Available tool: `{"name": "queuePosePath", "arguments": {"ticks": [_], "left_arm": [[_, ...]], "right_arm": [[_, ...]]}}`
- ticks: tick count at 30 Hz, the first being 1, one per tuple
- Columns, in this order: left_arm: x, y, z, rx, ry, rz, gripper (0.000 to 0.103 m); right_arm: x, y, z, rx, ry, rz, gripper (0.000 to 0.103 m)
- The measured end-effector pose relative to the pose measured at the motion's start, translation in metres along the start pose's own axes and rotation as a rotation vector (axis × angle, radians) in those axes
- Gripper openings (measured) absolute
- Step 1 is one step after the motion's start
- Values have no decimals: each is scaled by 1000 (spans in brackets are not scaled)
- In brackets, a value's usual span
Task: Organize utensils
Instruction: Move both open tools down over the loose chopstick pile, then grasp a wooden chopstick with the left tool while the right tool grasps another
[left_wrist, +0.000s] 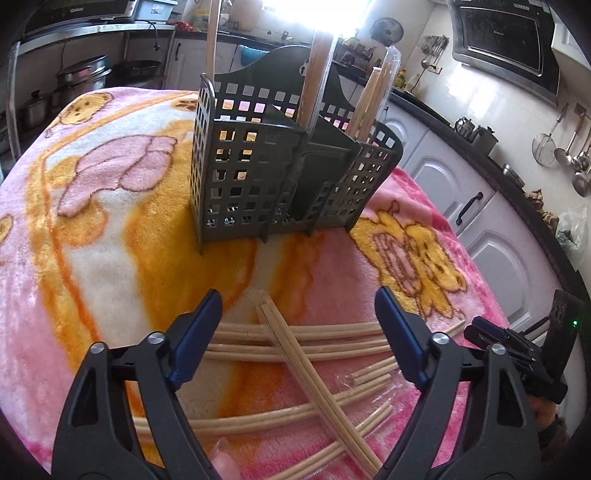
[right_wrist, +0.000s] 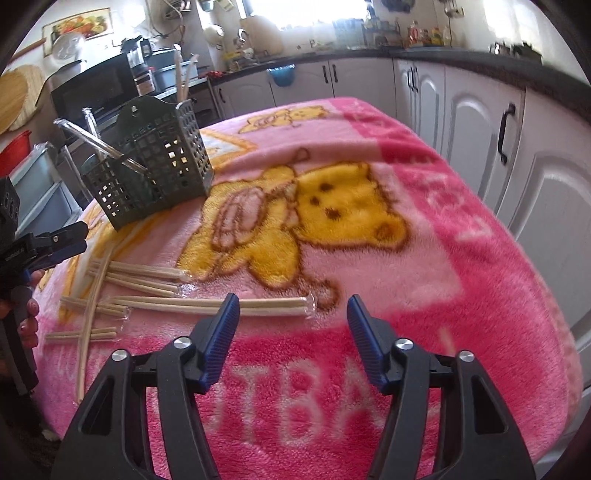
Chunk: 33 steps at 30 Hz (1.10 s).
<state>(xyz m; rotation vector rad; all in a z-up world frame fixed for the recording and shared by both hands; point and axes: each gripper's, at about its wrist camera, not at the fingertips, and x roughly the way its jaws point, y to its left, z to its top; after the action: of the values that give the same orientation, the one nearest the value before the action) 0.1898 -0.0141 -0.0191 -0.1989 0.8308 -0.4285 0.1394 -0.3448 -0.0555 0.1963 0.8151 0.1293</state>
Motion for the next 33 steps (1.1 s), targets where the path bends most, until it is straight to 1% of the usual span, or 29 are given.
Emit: {"name": "queuePosePath", "arguments": {"ticks": [8, 10, 14, 16, 20, 21, 22, 23, 25, 26, 29, 33], "left_arm": [[17, 6, 7, -2, 41, 18, 66], [22, 8, 6, -9, 56, 22, 63], [32, 10, 3, -18, 83, 21, 58], [36, 11, 3, -23, 92, 24, 52], [43, 13, 4, -30, 104, 30, 43], [43, 14, 4, -31, 106, 31, 39], [44, 14, 5, -32, 107, 32, 37], [44, 15, 5, -31, 107, 32, 30], [46, 16, 6, -31, 109, 35, 13], [46, 16, 6, -33, 109, 32, 10], [44, 17, 8, -39, 95, 20, 5], [32, 12, 14, -37, 54, -9, 4]], "right_arm": [[6, -7, 0, 41, 11, 13, 31], [7, -6, 1, 33, 11, 16, 20], [6, -4, 1, 20, 1, 9, 14], [6, -5, 2, 24, -4, 10, 8], [6, -7, 4, 30, -14, 13, 6], [6, -7, 4, 30, -15, 14, 6], [6, -7, 4, 31, -17, 14, 6], [6, -8, 4, 33, -19, 15, 6], [4, -7, 5, 34, -26, 17, 6], [3, -7, 5, 33, -32, 15, 6], [-4, -6, 8, 25, -58, 12, 6], [-13, -2, 16, 7, -97, 10, 5]]}}
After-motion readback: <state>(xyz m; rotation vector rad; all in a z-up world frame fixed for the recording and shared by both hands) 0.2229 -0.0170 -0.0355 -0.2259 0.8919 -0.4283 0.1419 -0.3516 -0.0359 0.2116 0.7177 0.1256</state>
